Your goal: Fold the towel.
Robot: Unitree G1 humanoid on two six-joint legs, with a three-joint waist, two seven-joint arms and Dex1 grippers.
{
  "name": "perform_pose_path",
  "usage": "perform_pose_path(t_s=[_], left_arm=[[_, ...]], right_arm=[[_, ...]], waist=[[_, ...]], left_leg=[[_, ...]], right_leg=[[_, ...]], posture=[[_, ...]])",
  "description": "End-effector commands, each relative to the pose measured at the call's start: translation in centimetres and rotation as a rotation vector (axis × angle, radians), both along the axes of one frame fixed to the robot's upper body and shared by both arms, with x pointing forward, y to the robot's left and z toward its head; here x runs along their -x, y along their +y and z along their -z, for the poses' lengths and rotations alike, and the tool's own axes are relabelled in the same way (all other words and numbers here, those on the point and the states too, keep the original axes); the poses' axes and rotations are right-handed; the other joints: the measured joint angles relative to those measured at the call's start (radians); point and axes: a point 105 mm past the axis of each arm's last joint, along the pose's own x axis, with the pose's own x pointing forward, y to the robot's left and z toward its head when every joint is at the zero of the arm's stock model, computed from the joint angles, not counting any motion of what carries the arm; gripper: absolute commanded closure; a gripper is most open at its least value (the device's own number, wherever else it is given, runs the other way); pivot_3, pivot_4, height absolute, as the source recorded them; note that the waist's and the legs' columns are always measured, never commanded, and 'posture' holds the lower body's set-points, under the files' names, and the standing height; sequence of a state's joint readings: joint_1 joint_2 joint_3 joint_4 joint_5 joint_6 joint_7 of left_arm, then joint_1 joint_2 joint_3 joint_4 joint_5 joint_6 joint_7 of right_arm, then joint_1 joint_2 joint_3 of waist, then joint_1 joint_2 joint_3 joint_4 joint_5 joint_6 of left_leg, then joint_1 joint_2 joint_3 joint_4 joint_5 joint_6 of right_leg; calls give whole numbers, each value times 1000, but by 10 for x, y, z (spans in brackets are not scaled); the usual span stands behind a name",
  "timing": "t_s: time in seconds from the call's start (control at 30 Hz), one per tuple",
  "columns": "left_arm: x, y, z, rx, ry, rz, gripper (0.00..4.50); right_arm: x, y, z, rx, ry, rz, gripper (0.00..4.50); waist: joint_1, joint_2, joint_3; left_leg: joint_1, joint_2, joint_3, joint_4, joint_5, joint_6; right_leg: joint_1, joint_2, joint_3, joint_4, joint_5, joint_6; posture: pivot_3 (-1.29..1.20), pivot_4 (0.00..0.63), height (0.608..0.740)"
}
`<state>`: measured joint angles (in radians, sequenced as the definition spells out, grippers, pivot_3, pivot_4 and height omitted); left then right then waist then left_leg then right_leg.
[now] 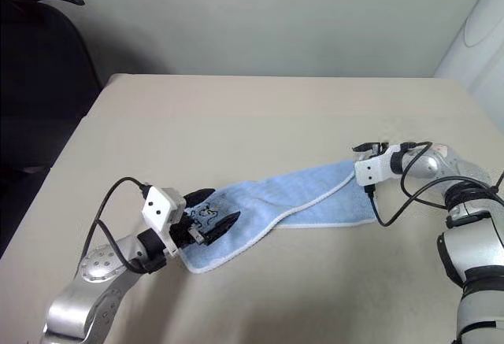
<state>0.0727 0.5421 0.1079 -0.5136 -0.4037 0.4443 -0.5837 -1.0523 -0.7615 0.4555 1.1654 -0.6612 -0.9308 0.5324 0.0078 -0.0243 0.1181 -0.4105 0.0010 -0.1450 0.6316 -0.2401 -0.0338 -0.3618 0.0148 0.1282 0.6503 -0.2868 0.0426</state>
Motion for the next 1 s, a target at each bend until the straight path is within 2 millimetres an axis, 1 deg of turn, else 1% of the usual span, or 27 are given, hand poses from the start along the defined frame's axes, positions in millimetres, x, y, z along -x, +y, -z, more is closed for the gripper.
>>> perform_pose_path(t_s=[0.03,0.07,0.1,0.2,0.23,0.33,0.4,0.57,0.7,0.8,0.97,1.0], left_arm=[[6,-1,-15,-19,-63,14,0],[7,1,-16,-21,-63,13,0],[8,2,-16,-30,-62,13,0],[10,7,-15,-70,-51,31,0],[10,9,-14,-99,-45,47,0],[14,18,-9,-212,-19,112,0],[19,24,-7,-291,3,190,0],[36,35,-5,-411,105,408,0],[43,37,0,-490,153,532,0],[52,35,11,-557,217,639,0],[46,32,35,-657,259,693,0],[42,33,41,-688,256,687,0]], right_arm=[[-2,-3,-12,26,-56,-15,2611],[-2,-3,-12,29,-57,-15,2878],[-2,-4,-12,29,-56,-12,3299],[-1,-6,-10,22,-53,-7,4370],[-1,-6,-10,17,-55,-5,4444],[-2,-6,-12,-17,-84,7,4444],[-3,-5,-11,-35,-93,14,4444],[-2,-3,-9,-76,-103,22,4444],[-2,-1,-7,-106,-110,24,4444],[-1,1,-4,-123,-108,25,4444],[3,1,-2,-162,-108,30,4444],[4,1,-1,-168,-108,32,4444]], waist=[[0,0,0],[0,0,0],[0,0,0],[0,0,0],[0,0,0],[0,0,0],[0,0,0],[1,0,0],[2,0,0],[1,0,0],[5,1,0],[4,1,-1]], left_leg=[[0,0,0,0,0,0],[-1,0,0,0,0,0],[-1,0,0,0,0,0],[-2,0,0,0,0,0],[-2,0,0,0,0,0],[-3,0,-1,0,0,-1],[-3,1,-1,0,0,-2],[-8,1,-4,1,1,-4],[-9,1,-6,0,1,-7],[-9,1,-7,0,1,-7],[-9,2,-10,0,1,-7],[-10,2,-10,0,1,-7]], right_leg=[[0,0,0,0,0,0],[-1,0,0,0,0,0],[-1,0,0,0,0,0],[-2,0,-1,0,0,-1],[-2,0,-1,0,0,-1],[-3,0,-2,0,0,-1],[-3,0,-2,1,0,-1],[-7,0,-6,1,0,-3],[-8,-1,-10,2,0,-5],[-8,-1,-11,2,0,-5],[-8,-1,-14,3,-1,-7],[-8,-1,-14,3,-1,-7]], posture=[[0,150,740],[0,150,740],[0,150,740],[0,150,740],[0,150,740],[0,150,740],[0,150,740],[0,150,740],[0,150,740],[0,150,740],[0,150,740],[0,150,740]])
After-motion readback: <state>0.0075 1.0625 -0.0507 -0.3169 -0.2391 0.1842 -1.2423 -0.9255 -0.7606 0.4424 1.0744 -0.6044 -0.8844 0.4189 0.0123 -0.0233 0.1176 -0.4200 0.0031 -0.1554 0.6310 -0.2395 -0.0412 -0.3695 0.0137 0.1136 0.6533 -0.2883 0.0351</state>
